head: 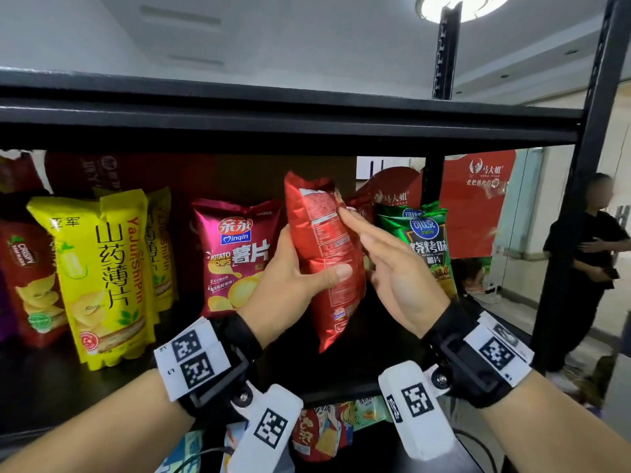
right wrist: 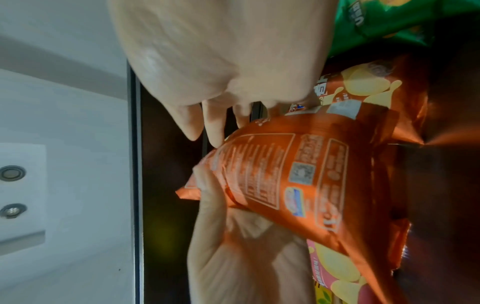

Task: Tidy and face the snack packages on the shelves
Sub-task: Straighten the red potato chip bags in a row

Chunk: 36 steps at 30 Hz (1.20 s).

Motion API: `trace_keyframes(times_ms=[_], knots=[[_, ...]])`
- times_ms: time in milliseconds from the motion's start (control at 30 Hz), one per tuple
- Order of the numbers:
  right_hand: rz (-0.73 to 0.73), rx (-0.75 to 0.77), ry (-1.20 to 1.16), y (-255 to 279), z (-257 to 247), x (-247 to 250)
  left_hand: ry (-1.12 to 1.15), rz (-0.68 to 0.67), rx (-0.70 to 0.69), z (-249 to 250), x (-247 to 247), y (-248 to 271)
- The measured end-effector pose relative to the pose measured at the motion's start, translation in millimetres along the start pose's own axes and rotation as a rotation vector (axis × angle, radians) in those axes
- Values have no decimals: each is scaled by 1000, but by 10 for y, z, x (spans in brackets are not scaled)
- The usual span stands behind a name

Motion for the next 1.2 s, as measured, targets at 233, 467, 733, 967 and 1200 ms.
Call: trace_keyframes(times_ms=[233,467,733,967,1200], knots=[[-5,-26,71,50,-43,-52,86,68,45,-101,47,-35],[9,-54,118,87,-2,-38,115,87,74,-178,120,-28],[69,-69,12,5,158,79,133,74,54,-176,189,-37],[-88,-258,-23,32,269,140,226,44,46,-220,217,-53],[-133,-309,26,49,275,165,286,7,69,-285,248,-65]])
Point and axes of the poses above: each hand's wrist, its own y-axis away from the middle knuckle, its own x-axis out of the back of the hand, z = x × y, the point moved 2 cm from there along -y, towards the middle knuckle, and after that the axes turned 7 degrees about -z, right-handed, at the moved point
